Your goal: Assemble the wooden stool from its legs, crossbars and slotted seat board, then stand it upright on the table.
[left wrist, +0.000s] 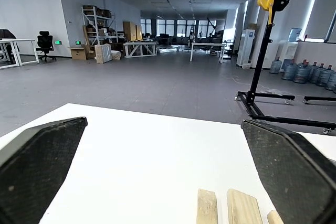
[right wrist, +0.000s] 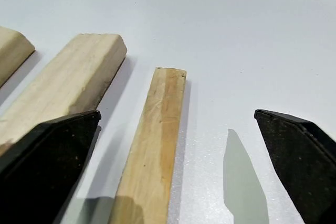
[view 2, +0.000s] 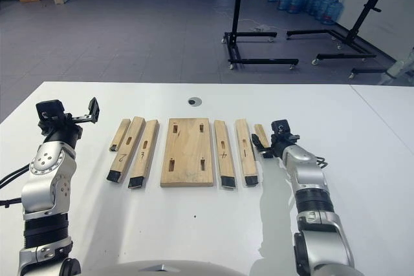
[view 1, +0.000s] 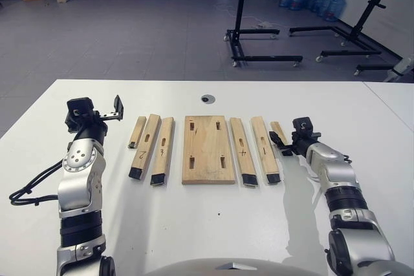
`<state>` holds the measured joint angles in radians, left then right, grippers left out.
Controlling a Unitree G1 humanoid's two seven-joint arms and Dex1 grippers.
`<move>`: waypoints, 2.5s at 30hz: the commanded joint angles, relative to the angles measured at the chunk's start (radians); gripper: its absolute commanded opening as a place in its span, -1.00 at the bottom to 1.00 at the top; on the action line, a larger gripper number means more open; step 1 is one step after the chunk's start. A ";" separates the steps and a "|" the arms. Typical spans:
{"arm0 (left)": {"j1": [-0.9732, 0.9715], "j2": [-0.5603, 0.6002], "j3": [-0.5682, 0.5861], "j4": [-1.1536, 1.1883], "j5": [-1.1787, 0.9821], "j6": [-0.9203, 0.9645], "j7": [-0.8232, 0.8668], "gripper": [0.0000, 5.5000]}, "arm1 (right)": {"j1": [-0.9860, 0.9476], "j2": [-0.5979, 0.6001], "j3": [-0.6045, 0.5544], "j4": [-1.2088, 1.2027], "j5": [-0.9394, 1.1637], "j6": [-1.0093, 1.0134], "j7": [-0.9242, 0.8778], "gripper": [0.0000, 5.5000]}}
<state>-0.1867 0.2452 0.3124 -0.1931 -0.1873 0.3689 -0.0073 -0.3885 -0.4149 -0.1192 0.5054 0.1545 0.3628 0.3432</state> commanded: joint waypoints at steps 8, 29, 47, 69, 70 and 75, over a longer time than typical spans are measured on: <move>0.009 -0.011 -0.009 -0.010 0.001 0.005 0.009 0.96 | 0.052 0.037 -0.003 -0.051 0.001 0.101 -0.030 0.43; 0.001 -0.004 -0.003 -0.005 -0.006 0.025 0.003 0.96 | 0.088 0.032 -0.073 -0.113 0.029 0.180 -0.067 -0.53; -0.181 -0.195 -0.038 -0.039 -0.854 0.456 -0.178 0.96 | -0.041 0.246 0.241 -0.532 0.071 -0.112 0.086 -0.53; -0.186 -0.222 -0.076 -0.030 -0.973 0.470 -0.104 0.82 | 0.048 0.272 0.354 -0.660 0.093 -0.085 0.195 -0.53; -0.184 -0.220 -0.080 -0.030 -0.975 0.472 -0.102 0.76 | 0.050 0.272 0.355 -0.662 0.094 -0.083 0.195 -0.53; -0.187 -0.213 -0.081 -0.022 -0.982 0.464 -0.089 0.49 | 0.059 0.274 0.360 -0.670 0.096 -0.080 0.195 -0.53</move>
<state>-0.3670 0.0197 0.2311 -0.2187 -1.1652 0.8276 -0.1090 -0.3373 -0.1415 0.2376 -0.1556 0.2550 0.2720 0.5396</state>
